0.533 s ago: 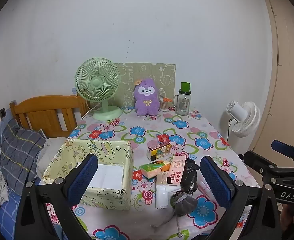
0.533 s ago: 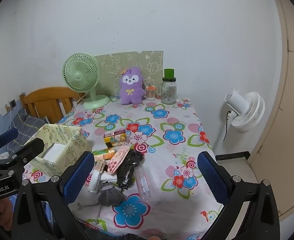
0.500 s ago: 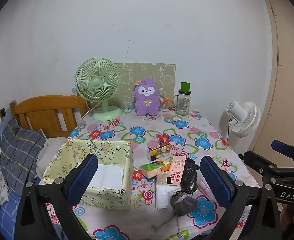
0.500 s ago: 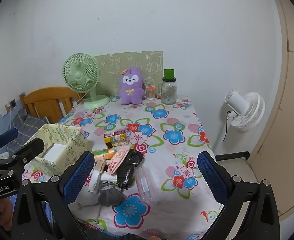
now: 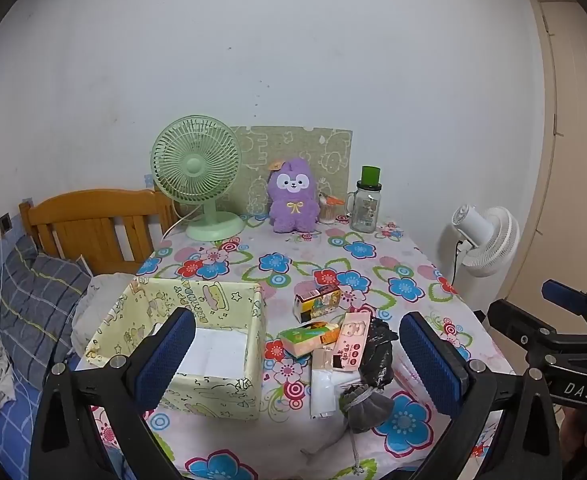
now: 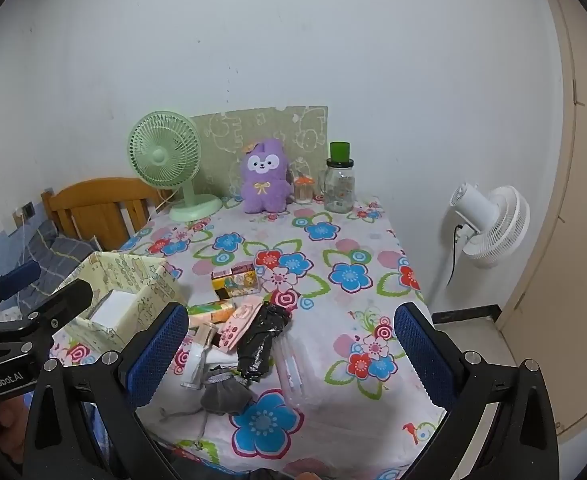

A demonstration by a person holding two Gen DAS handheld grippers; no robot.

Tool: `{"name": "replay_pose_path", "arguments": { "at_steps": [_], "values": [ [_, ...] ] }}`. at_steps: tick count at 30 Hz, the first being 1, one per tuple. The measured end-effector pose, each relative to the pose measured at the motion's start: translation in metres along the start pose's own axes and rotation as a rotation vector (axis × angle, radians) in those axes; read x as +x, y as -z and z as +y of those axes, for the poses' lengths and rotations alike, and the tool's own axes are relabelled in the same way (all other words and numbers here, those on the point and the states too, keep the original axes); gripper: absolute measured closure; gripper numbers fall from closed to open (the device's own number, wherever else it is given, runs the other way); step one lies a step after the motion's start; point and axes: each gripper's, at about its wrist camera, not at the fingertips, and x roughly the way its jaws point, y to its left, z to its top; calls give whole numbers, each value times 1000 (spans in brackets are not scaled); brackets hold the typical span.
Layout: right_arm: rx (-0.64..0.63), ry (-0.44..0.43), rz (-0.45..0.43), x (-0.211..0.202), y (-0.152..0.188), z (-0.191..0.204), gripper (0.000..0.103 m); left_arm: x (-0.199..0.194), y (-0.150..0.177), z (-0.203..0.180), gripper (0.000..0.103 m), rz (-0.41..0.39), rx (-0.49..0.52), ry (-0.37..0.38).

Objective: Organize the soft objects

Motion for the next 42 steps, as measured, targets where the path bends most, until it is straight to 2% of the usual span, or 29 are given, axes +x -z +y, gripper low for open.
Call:
{"name": "replay_pose_path", "arguments": {
  "at_steps": [10,42],
  "values": [
    [-1,0,-14,-6,-3,-1,0,-1,-1,-10,0,-9,-2,5],
    [-2,-1,-35,-9,-3,4,0,-5,-3,4,0,-26,-14,12]
  ]
}}
